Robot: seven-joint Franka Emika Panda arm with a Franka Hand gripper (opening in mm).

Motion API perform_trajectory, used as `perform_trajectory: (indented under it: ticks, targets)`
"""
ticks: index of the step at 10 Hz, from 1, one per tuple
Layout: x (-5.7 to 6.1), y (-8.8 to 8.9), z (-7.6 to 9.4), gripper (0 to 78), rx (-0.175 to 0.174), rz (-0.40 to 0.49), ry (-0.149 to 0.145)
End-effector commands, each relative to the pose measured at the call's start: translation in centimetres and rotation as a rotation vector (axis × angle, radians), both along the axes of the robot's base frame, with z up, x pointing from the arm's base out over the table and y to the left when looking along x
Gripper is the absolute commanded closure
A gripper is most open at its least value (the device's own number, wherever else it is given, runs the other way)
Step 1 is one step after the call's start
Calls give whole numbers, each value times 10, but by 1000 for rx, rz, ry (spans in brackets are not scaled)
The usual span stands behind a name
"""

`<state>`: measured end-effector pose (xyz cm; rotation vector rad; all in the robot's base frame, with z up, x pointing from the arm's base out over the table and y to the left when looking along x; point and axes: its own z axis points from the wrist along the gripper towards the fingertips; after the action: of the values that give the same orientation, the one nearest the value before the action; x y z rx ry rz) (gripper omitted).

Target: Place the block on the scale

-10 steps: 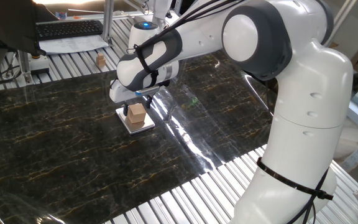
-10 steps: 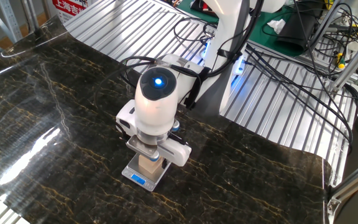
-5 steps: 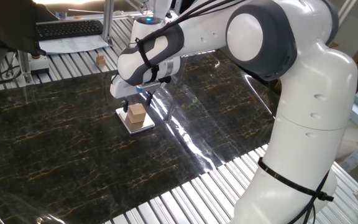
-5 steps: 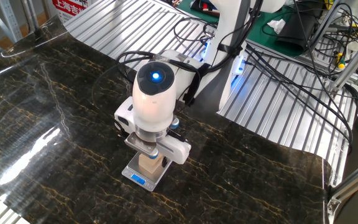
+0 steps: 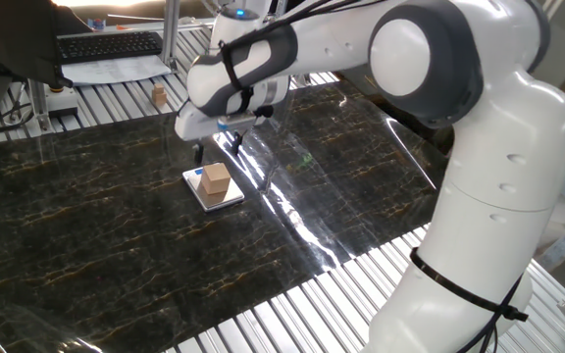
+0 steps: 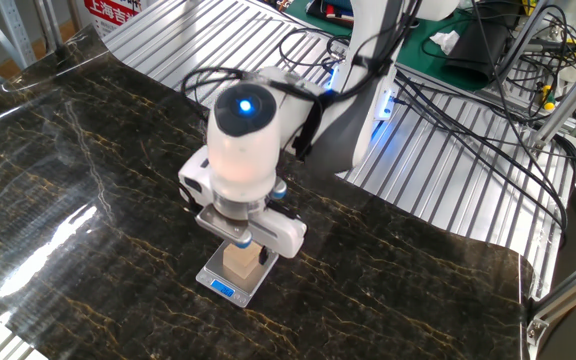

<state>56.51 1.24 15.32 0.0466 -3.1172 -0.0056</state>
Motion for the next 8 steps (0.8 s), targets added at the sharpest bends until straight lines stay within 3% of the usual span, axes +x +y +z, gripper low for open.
perform_trajectory:
  ticks: [1,8]
  targets:
    - [9,-8,33,1,-1,0,1]
    - [3,-21,55,1,-13,-16,-2]
